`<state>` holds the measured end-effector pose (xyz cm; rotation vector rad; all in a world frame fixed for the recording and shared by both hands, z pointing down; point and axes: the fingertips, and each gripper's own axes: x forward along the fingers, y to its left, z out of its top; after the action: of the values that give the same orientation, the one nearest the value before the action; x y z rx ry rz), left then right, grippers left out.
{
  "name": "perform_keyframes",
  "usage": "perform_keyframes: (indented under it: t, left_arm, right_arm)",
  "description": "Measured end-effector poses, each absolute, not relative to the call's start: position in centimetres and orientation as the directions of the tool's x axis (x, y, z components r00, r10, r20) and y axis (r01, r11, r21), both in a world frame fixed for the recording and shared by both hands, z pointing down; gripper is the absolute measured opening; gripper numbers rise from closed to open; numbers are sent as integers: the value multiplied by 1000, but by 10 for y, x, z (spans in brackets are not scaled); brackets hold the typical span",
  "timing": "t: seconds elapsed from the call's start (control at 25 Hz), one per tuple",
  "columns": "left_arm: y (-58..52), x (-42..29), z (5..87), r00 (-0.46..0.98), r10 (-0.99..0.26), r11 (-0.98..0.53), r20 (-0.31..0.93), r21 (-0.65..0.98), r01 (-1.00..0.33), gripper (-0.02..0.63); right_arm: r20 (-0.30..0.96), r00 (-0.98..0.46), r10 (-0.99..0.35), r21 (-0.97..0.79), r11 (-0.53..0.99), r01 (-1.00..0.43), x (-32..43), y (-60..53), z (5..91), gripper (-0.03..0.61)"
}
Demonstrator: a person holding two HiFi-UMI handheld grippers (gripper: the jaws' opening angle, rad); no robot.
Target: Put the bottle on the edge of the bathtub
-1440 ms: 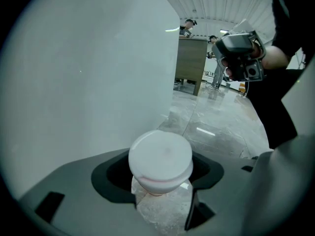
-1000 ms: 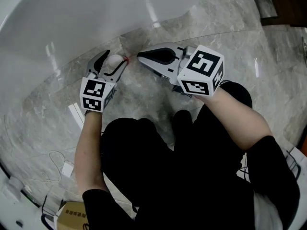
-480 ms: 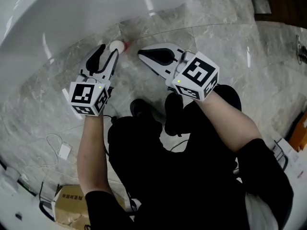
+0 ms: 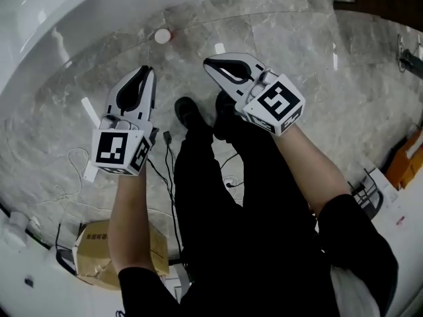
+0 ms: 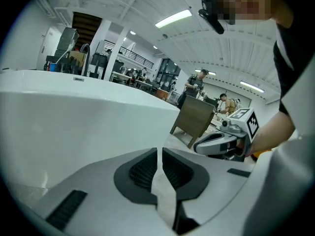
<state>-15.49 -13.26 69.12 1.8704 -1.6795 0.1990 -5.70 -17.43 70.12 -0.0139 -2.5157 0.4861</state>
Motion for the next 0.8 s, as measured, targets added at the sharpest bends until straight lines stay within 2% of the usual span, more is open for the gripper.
perform_keyframes:
  t: [0.28,0.52,0.8]
  left_arm:
    - [-128,-121,556,184,-868,-5,462,363,-932,28]
    - [-128,-101,443,175,-883,-5,435,364,-931,26]
    - [-122,-81,347,140,-903,4,407,333,-943,24]
  right_arm:
    - [550,-822,146,-345,937,-64,-35,-159,568,28]
    - [493,-852,178,-364,931,-16,-22,-144,449,28]
    - [426,-895,132,-367,930,-38,0,-142,353,28]
